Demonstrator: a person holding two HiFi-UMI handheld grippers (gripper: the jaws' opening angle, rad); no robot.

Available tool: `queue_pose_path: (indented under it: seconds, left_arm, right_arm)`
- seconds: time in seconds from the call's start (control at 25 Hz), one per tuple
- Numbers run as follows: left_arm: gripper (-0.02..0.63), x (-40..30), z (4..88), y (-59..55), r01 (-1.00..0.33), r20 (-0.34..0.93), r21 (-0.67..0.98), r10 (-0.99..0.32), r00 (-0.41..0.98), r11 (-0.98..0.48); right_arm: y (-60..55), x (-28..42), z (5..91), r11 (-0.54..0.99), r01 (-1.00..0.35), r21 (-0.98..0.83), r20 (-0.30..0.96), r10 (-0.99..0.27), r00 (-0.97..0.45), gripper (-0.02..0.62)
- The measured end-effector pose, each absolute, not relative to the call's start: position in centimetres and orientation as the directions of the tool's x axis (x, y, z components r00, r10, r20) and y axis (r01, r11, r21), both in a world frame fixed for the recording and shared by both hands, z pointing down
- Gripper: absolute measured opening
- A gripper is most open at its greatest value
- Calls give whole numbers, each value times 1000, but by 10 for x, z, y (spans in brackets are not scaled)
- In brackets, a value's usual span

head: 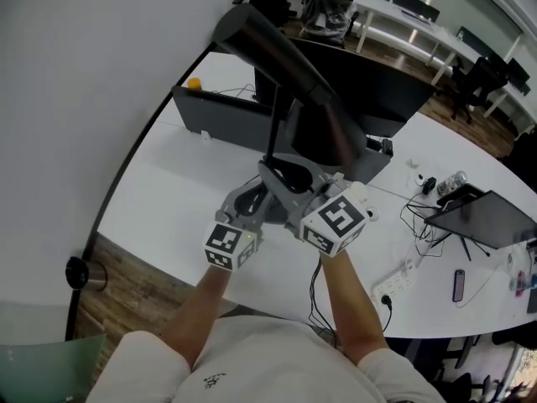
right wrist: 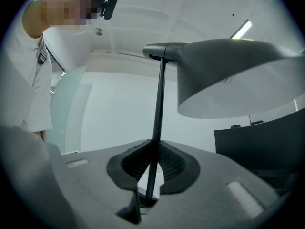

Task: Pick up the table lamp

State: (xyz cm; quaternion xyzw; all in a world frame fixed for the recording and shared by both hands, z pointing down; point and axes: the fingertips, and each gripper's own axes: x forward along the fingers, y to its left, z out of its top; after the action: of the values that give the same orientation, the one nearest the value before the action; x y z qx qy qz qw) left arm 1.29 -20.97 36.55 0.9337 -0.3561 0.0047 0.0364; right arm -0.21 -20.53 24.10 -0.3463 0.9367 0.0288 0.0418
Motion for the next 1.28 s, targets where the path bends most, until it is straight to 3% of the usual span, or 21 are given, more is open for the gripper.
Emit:
queue_pose_path:
  seconds: [1.28]
  left_arm:
    - [48,15,316,-224,-659,-23,36,-660,751,-752]
  right_arm:
    - [-220,2,194,778,-628,10,-115,-623,-774,43]
